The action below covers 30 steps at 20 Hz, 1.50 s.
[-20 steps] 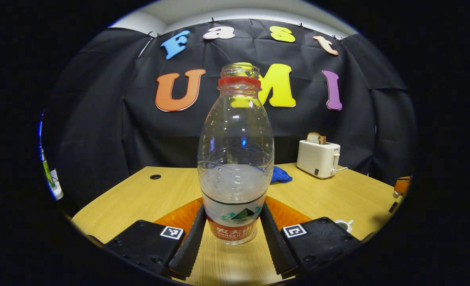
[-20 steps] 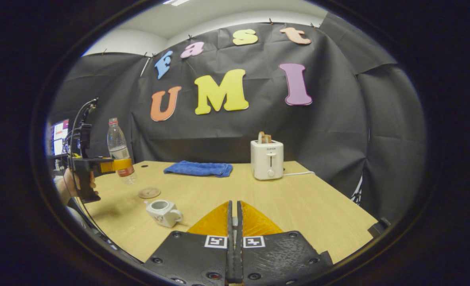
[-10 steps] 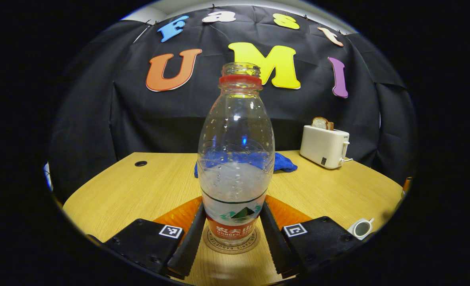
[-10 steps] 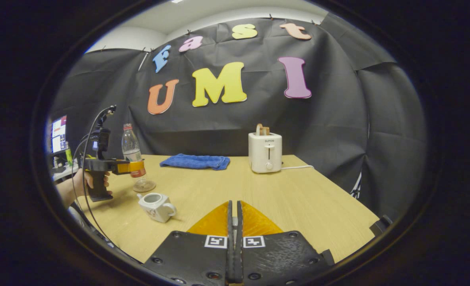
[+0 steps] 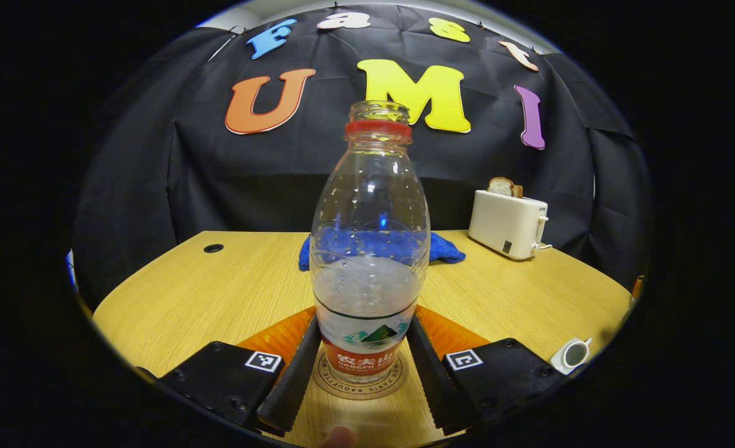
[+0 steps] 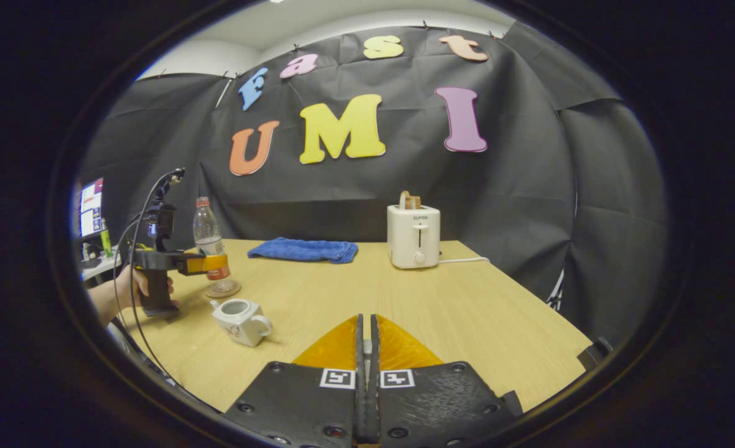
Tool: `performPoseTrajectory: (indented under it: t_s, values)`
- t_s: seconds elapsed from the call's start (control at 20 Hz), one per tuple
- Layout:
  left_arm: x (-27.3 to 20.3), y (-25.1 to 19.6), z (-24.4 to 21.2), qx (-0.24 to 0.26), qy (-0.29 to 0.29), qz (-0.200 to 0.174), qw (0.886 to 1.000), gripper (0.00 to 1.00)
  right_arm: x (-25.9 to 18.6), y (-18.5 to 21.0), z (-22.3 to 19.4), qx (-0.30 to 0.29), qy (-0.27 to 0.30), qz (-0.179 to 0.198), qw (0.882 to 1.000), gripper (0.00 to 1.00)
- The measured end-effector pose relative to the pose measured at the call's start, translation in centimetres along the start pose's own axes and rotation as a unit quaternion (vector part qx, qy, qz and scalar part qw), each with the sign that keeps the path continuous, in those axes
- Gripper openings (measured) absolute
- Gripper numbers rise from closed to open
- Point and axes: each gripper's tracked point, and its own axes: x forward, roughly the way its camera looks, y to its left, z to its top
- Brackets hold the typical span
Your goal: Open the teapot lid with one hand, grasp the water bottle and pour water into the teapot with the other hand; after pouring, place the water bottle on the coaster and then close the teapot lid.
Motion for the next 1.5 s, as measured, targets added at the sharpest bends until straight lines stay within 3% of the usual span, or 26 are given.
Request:
performPoseTrajectory:
  t_s: [0.3, 0.75, 1.2, 1.5]
  values:
    - [-0.6, 0.2, 0.3, 0.000, -0.004, 0.002, 1.000, 0.99, -0.4, 0.5, 0.2, -0.003, -0.003, 0.003, 1.000, 0.00]
    - [-5.1, 0.3, -1.4, -0.013, 0.014, 0.003, 1.000, 0.99, -0.3, 4.3, 1.6, -0.015, -0.019, 0.043, 0.999, 0.00]
    - [-17.4, 4.2, 1.2, -0.034, -0.061, 0.084, 0.994, 0.99, 3.5, 14.4, 4.9, -0.019, -0.054, 0.151, 0.987, 0.00]
    - [-22.3, 6.8, 0.7, -0.037, -0.074, 0.143, 0.986, 0.99, 6.3, 19.0, 2.9, -0.031, -0.045, 0.205, 0.977, 0.00]
